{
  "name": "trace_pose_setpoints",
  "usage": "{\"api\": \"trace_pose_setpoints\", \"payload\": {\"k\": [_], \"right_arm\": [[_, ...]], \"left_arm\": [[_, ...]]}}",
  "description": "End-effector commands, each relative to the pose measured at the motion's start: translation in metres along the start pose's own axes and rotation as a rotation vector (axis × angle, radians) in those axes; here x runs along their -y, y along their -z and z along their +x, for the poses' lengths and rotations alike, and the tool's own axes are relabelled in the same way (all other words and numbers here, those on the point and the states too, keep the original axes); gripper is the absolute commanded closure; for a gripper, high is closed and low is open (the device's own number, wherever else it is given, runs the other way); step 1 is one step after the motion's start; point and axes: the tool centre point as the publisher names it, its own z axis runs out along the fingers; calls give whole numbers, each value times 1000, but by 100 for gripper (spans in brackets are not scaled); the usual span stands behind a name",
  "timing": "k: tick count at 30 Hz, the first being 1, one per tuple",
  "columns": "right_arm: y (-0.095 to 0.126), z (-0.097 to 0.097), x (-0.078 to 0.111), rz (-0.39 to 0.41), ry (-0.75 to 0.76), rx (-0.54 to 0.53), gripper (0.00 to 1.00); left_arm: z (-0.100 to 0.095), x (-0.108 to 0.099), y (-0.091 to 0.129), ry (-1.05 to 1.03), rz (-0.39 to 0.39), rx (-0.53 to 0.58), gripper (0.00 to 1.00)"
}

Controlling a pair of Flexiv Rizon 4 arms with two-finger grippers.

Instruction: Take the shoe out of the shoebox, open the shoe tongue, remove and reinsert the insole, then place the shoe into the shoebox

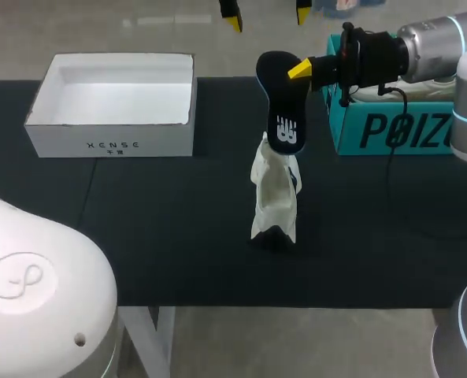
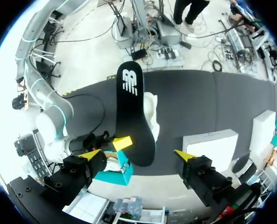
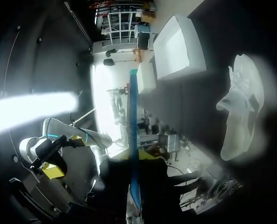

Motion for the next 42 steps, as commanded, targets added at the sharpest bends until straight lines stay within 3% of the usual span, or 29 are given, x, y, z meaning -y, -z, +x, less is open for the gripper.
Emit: {"api": "trace_pose_setpoints", "payload": {"k": [1,4,6,22,27,34,36,42], "right_arm": [[-2,0,-1,4,-2,2,100],[-3,0,-2,7,-3,3,100],[-4,0,-2,9,-5,3,100],[-6,-1,-2,7,-4,-24,100],[-2,17,0,-16,43,-65,100],[5,44,-1,-71,112,-98,100],[5,49,-1,-68,123,-105,100],[0,59,4,-40,139,-121,100]], "left_arm": [[41,10,-3,17,-169,676,0],[44,10,-4,30,-150,680,0],[45,9,-6,36,-107,570,0],[45,9,-6,36,-107,570,0],[40,19,-17,209,-56,760,0],[33,12,-22,457,-155,969,0],[31,9,-21,469,-191,990,0],[24,6,-22,444,-184,1033,0]]}}
